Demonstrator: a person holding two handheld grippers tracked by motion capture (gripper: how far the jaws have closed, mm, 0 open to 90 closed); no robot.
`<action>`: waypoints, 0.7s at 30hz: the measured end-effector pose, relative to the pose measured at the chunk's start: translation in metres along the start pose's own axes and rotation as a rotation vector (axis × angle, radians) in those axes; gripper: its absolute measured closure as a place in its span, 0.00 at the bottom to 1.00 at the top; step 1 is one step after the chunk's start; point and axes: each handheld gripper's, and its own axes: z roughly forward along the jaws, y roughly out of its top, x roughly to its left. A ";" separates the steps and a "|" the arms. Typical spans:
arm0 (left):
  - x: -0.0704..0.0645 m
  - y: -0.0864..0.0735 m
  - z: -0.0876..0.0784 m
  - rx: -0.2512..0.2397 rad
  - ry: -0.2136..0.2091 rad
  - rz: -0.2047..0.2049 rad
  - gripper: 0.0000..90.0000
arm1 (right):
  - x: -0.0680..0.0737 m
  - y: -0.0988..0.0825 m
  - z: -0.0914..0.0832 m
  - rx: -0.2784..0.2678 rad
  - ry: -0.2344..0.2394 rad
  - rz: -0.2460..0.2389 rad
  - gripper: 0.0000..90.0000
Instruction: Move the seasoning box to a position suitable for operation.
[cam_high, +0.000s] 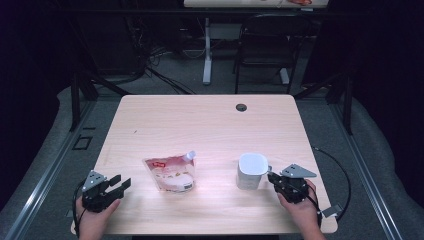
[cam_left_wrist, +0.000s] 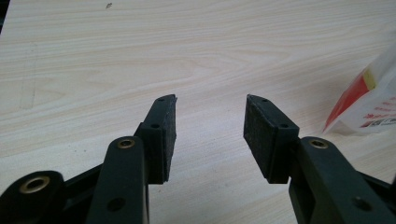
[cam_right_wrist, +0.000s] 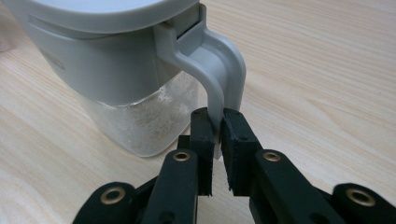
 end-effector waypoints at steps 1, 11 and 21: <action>0.000 0.000 0.000 -0.001 0.000 0.000 0.60 | 0.000 0.000 -0.001 0.002 0.002 0.000 0.92; 0.000 0.000 0.000 -0.001 0.000 0.001 0.60 | 0.001 -0.002 -0.004 -0.004 0.016 0.005 0.92; 0.000 0.000 0.000 -0.003 0.005 -0.002 0.60 | 0.001 -0.002 -0.005 -0.019 0.001 0.012 0.81</action>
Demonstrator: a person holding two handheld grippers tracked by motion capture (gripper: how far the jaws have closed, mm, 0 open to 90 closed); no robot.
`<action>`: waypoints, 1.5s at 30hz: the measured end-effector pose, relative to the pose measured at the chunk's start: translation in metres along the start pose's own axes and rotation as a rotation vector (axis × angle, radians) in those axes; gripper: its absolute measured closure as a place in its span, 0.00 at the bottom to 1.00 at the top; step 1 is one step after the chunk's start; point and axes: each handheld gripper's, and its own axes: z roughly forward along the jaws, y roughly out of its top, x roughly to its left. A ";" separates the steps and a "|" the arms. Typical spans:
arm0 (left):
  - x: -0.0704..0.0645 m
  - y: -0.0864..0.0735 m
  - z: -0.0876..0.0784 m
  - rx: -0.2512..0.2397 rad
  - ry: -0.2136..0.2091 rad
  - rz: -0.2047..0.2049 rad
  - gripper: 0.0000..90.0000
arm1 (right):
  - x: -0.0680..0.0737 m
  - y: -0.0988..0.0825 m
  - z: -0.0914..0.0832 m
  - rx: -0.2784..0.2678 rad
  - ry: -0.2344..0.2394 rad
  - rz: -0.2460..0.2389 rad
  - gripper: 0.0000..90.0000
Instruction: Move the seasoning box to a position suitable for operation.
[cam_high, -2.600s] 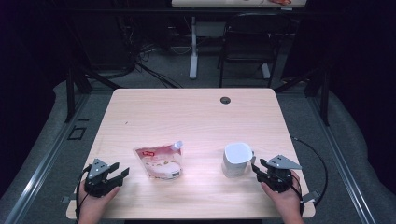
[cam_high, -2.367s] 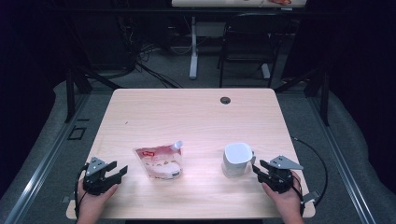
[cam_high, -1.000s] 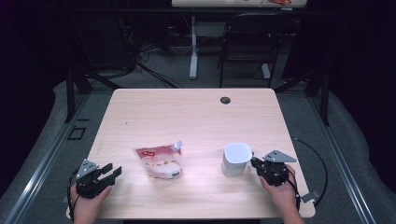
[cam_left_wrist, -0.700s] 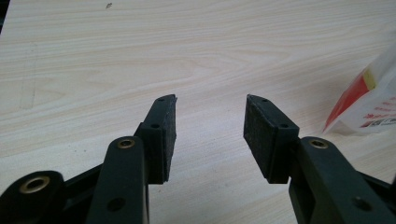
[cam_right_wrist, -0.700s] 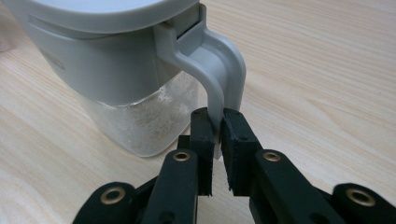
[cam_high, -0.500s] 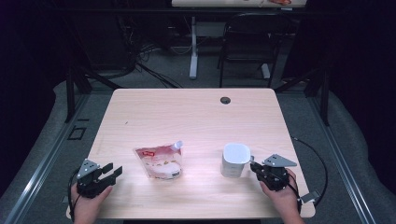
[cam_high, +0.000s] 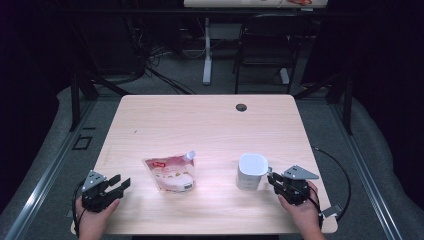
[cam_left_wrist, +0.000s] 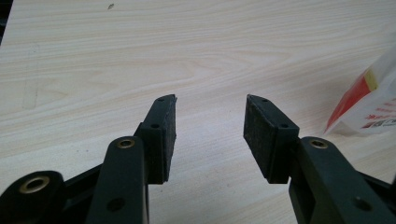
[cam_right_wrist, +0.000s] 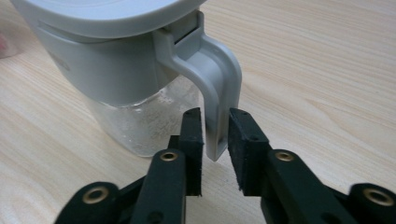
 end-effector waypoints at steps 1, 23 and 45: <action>0.000 0.000 0.000 0.000 0.000 0.000 0.60 | 0.000 0.000 0.000 0.000 0.000 0.000 0.81; -0.001 0.000 0.004 0.013 -0.027 0.001 0.62 | -0.004 0.005 0.015 -0.023 -0.036 -0.013 0.67; 0.000 0.000 0.004 0.014 -0.021 -0.002 0.62 | 0.001 0.008 0.016 -0.029 -0.029 -0.055 0.80</action>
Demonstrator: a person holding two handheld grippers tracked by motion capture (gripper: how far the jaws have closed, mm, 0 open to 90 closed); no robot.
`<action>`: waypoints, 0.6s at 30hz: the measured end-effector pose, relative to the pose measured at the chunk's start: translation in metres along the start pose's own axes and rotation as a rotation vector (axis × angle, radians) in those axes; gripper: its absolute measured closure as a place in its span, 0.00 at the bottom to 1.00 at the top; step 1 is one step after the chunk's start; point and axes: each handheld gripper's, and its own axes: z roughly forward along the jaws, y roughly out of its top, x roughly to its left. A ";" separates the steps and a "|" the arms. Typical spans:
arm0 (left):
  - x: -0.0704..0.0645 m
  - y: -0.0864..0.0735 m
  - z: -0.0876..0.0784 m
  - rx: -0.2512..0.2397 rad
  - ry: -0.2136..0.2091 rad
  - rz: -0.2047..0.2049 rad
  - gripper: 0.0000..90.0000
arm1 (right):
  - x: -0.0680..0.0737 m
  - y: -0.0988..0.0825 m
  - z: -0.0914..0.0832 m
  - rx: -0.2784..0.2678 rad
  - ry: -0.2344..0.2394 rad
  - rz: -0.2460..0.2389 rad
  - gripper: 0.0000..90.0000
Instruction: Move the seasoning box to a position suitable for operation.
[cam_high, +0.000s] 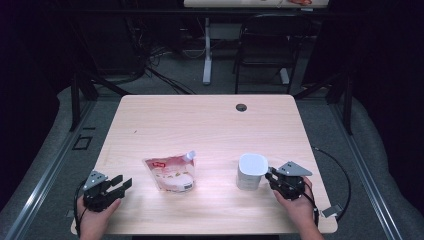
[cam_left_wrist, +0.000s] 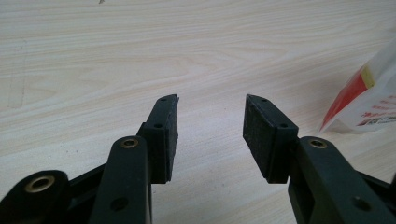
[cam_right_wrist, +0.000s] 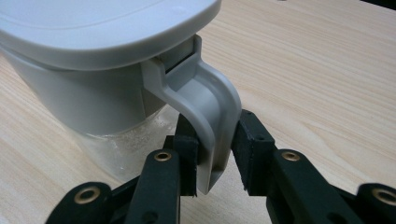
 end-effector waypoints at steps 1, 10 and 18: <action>0.000 0.000 0.000 0.000 0.000 0.000 0.62 | 0.000 0.000 0.000 0.000 -0.002 0.001 0.80; 0.000 0.000 0.000 -0.002 -0.001 0.000 0.62 | 0.001 0.000 -0.001 0.007 -0.002 0.005 0.80; 0.000 0.000 0.000 -0.001 0.000 0.000 0.62 | 0.002 0.000 -0.003 0.017 0.001 0.006 0.80</action>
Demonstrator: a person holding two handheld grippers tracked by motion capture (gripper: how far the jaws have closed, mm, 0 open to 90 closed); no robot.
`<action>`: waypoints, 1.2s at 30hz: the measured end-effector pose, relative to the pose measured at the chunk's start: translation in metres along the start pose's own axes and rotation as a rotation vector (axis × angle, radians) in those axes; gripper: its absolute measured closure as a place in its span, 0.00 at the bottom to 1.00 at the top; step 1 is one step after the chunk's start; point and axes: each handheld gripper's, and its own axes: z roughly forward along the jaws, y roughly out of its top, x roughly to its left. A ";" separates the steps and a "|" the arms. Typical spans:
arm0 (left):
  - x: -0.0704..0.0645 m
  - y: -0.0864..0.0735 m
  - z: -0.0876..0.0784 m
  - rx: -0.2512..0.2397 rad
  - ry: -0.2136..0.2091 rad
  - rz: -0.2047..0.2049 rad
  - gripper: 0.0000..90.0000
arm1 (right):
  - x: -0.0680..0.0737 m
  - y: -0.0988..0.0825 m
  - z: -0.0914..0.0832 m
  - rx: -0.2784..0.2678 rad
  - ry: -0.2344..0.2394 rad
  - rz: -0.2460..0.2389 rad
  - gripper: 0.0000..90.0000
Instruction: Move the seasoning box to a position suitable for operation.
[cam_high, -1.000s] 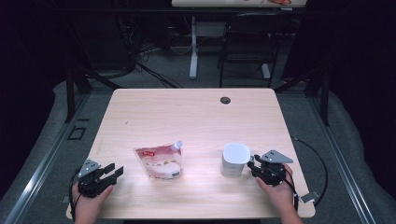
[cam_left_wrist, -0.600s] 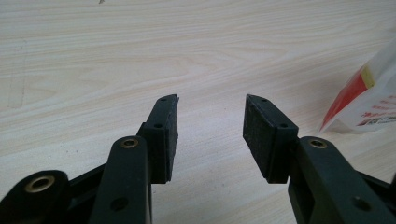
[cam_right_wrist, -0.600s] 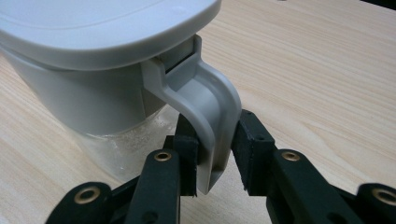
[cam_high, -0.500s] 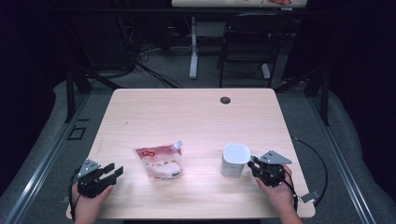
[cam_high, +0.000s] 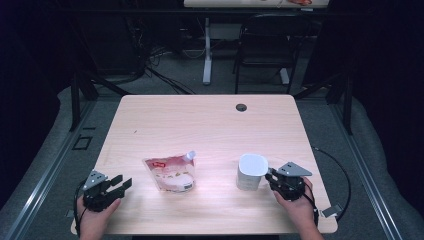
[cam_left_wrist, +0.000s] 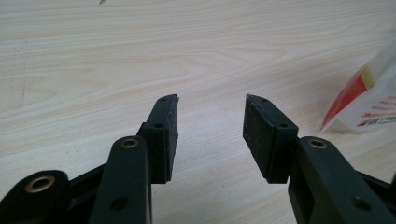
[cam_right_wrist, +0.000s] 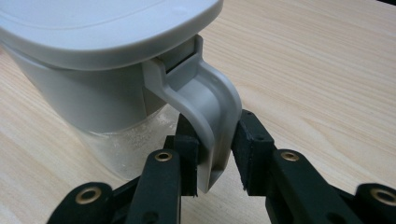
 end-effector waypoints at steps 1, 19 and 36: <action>0.000 0.000 0.000 0.000 0.000 0.000 0.62 | 0.000 0.000 0.000 0.001 0.000 -0.003 0.80; 0.000 0.000 0.001 0.004 0.000 0.000 0.62 | 0.016 0.004 0.001 0.010 0.065 -0.049 0.80; 0.000 -0.001 0.001 0.007 0.003 0.003 0.62 | 0.037 0.009 0.002 0.020 0.116 -0.100 0.80</action>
